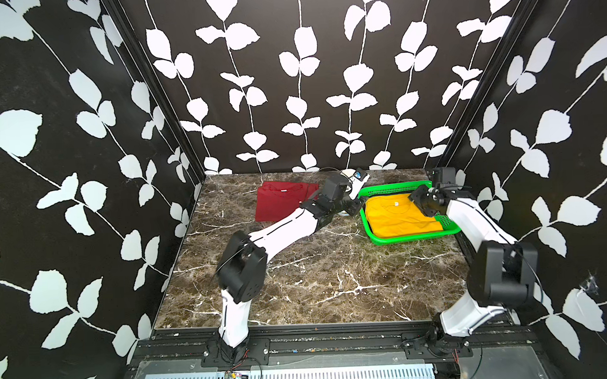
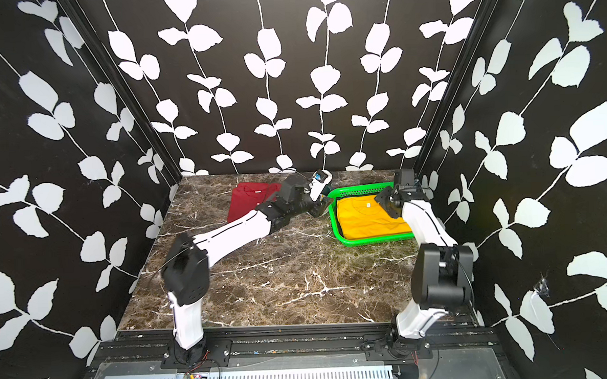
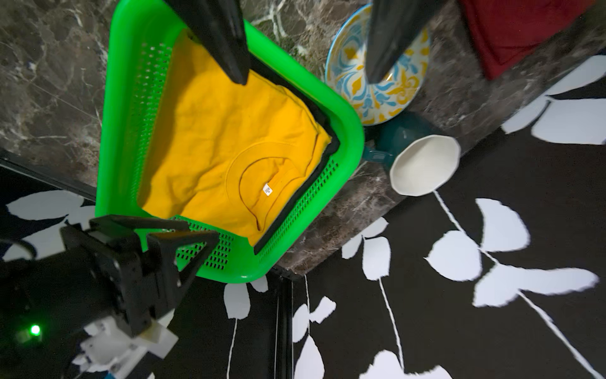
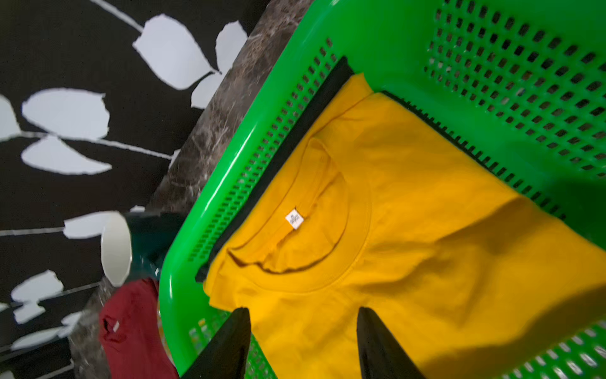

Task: Put the folded t-shirts into the basket
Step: Place the T-shirt in the bin, then move the T-shirt to the center of the board.

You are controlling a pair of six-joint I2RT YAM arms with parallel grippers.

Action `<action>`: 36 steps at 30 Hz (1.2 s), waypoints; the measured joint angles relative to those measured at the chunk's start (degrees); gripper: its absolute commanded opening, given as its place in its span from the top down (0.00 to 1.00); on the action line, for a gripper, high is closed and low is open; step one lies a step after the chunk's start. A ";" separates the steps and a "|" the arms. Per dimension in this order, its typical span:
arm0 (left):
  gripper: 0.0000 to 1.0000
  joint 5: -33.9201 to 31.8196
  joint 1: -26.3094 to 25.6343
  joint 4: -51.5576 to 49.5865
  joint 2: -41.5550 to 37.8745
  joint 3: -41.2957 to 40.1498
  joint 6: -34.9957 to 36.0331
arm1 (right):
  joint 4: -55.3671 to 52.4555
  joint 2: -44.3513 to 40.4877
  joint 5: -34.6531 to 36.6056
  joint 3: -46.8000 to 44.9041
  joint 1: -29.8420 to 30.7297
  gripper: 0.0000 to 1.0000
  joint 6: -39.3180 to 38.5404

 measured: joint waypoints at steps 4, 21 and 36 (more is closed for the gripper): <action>0.33 -5.66 1.51 -3.87 -3.80 -3.74 -1.60 | 2.38 -7.96 -0.46 -6.21 2.93 0.37 -4.83; 0.30 -10.82 22.86 -11.58 -1.20 -13.22 -11.67 | 12.90 -18.23 -5.03 -18.43 34.07 0.25 -23.10; 0.37 -11.52 25.88 -15.93 15.89 -2.14 -19.45 | 13.70 -18.93 2.43 -20.83 42.91 0.24 -24.06</action>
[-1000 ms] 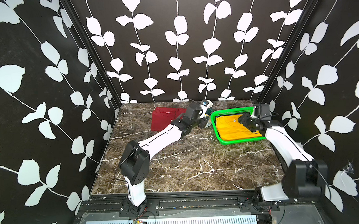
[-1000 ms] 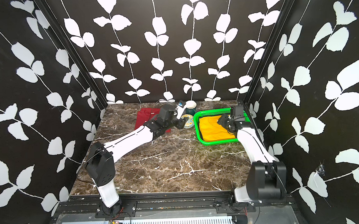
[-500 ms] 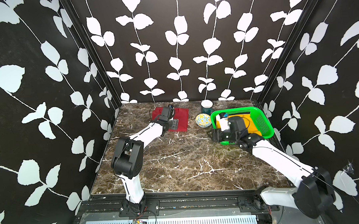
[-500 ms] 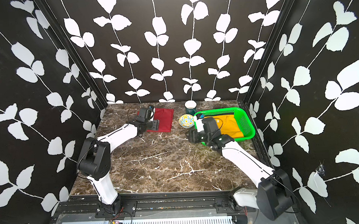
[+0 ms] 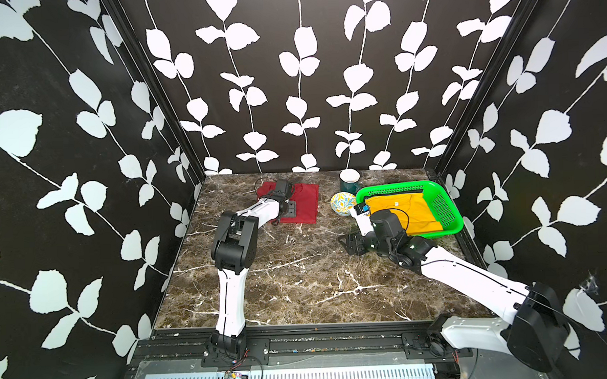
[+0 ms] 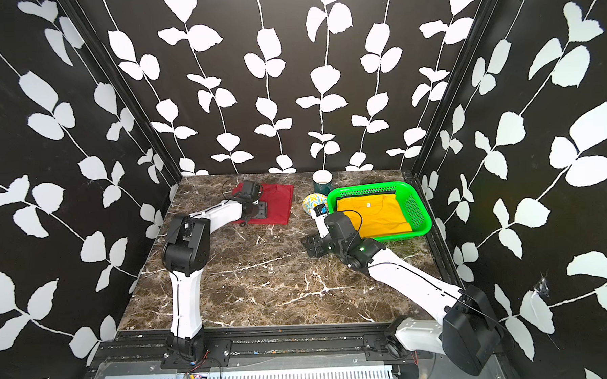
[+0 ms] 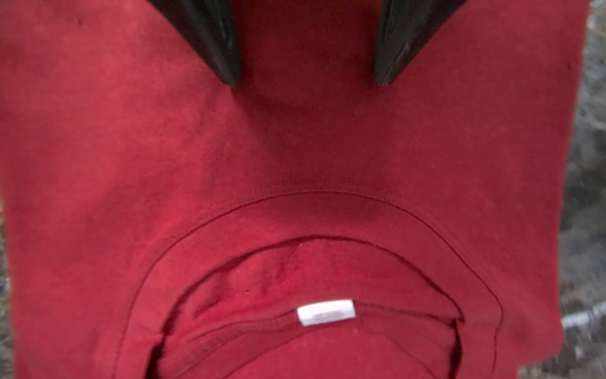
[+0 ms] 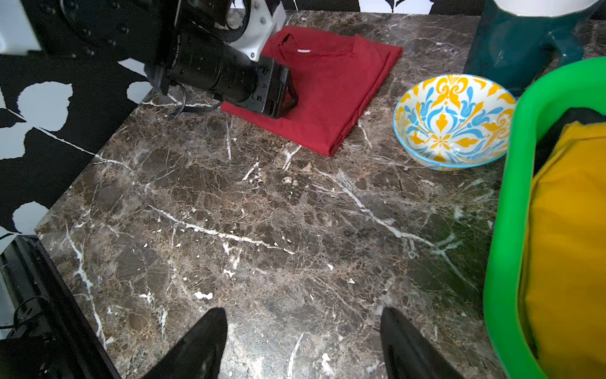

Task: Put the folded t-shirts into the basket
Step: Move the T-shirt to the center of the board.

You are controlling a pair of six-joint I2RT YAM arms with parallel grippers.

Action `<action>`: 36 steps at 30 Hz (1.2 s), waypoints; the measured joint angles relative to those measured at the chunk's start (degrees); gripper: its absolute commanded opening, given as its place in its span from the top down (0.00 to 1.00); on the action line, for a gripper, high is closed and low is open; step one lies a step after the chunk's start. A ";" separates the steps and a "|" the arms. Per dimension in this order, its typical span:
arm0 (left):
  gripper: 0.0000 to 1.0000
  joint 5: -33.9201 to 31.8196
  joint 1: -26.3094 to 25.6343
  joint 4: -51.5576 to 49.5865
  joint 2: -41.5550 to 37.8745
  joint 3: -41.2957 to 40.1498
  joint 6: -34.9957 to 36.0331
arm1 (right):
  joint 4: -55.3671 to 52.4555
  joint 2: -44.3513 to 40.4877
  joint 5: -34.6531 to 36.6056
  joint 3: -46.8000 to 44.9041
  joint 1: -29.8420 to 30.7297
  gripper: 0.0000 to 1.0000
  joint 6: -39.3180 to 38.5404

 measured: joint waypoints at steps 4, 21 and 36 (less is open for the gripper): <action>0.39 1.60 0.00 5.03 -5.99 -10.47 -3.54 | -1.33 0.76 1.46 0.33 0.00 0.24 0.00; 0.38 -1.86 -17.70 14.25 -38.86 -51.52 -23.02 | 2.32 16.39 2.27 3.41 9.40 0.26 3.15; 0.27 -5.27 -24.70 2.75 -62.66 -56.28 -24.90 | 5.86 26.56 6.10 4.96 17.38 0.29 11.47</action>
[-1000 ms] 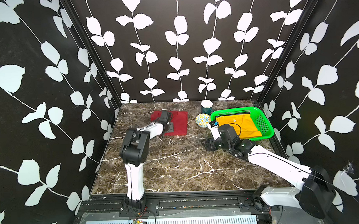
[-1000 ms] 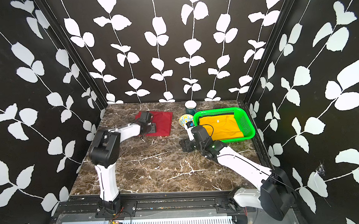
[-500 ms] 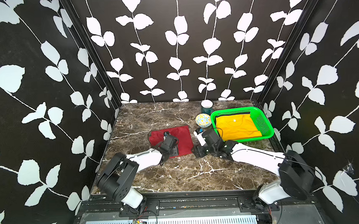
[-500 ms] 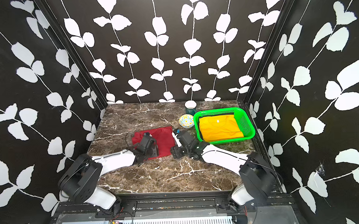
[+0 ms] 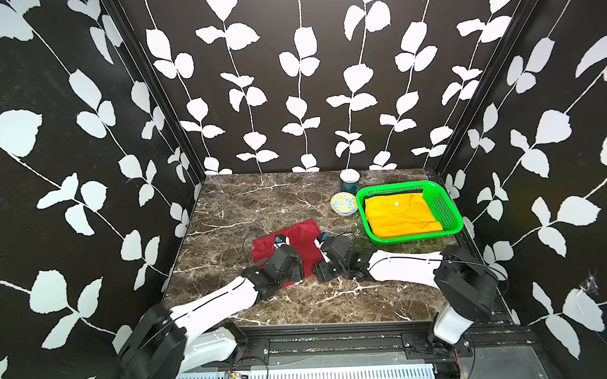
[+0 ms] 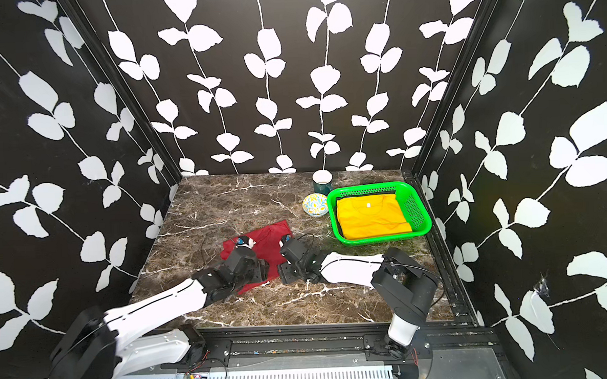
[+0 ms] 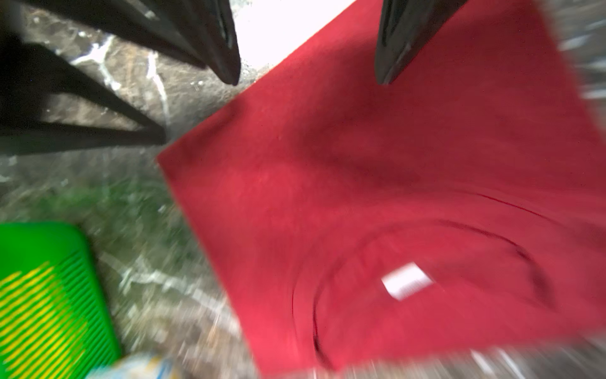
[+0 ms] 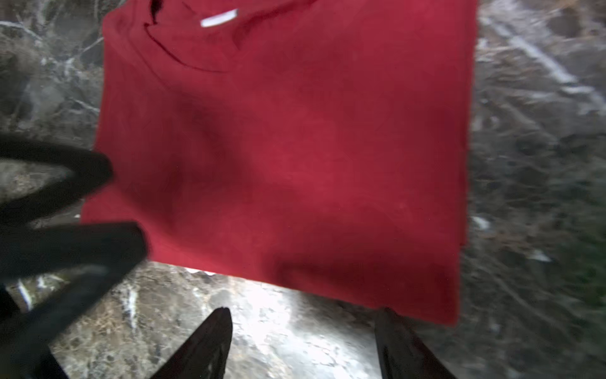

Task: Put the folded t-shirts into the basket
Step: Move the T-shirt to the center of the board.

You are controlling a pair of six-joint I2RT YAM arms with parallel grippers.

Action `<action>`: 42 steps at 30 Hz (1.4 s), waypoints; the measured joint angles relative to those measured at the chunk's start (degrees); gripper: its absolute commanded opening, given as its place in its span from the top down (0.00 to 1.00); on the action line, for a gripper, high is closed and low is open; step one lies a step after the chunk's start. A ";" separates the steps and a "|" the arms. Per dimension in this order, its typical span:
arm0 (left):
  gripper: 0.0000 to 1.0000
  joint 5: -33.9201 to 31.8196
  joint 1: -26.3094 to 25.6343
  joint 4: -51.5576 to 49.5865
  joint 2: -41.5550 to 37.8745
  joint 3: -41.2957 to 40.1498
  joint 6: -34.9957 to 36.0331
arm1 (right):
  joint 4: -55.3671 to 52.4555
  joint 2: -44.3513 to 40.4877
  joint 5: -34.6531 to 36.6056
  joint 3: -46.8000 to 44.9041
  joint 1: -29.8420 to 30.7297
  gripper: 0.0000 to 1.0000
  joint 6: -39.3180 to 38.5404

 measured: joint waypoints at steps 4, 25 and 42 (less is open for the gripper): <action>0.22 -8.90 1.84 -0.44 -7.74 0.22 5.42 | 2.27 4.74 -0.72 4.35 1.38 0.29 1.01; 0.14 7.45 28.35 9.33 3.56 -3.89 16.52 | 23.10 -0.55 -0.79 -13.73 3.58 0.26 6.69; 0.24 22.49 16.68 16.04 -9.09 -16.76 17.11 | -14.82 -28.79 0.44 -19.19 -12.31 0.24 11.28</action>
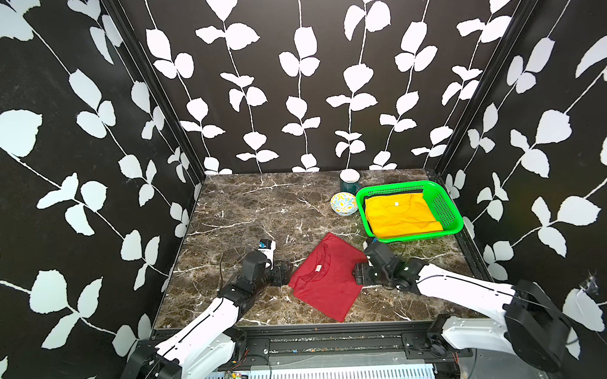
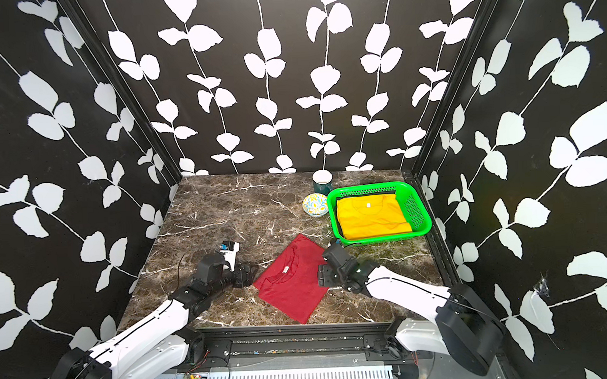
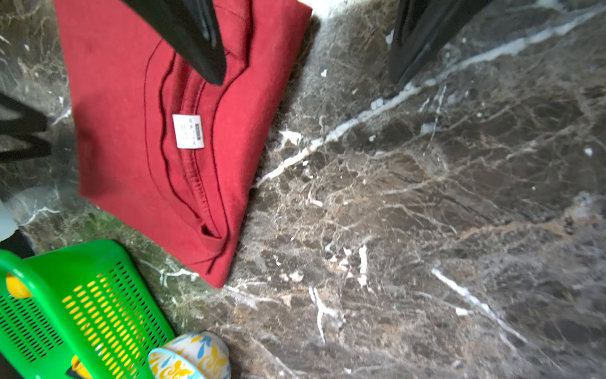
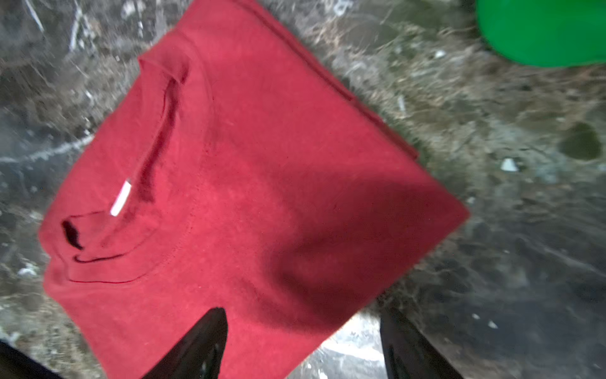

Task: Put the folded t-shirts into the basket
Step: Move the T-shirt to the center of the board, then pick up the T-shirt from the center of the board.

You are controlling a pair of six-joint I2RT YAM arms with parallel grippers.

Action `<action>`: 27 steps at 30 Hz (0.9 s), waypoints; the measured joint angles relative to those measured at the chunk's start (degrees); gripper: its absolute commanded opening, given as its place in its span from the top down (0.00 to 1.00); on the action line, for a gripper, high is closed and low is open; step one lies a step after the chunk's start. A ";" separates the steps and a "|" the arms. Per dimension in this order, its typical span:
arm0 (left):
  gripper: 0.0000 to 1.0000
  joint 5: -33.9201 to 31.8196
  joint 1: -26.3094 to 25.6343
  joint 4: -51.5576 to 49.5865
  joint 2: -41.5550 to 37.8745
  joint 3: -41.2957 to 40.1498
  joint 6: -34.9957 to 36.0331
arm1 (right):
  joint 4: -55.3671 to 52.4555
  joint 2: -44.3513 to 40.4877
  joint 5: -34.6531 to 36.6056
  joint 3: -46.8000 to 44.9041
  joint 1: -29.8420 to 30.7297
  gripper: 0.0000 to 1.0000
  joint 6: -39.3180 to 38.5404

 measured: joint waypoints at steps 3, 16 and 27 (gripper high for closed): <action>0.24 2.14 -2.01 0.09 0.02 -0.50 -0.37 | -2.56 -0.55 -1.20 3.85 -0.02 0.24 0.44; 0.17 5.27 -5.90 -2.29 6.67 -0.37 -0.81 | -2.19 7.96 -7.10 15.80 -0.02 0.25 1.95; 0.26 7.69 -5.92 2.10 17.46 4.98 -0.15 | -2.14 9.53 -9.27 18.80 -0.02 0.25 1.92</action>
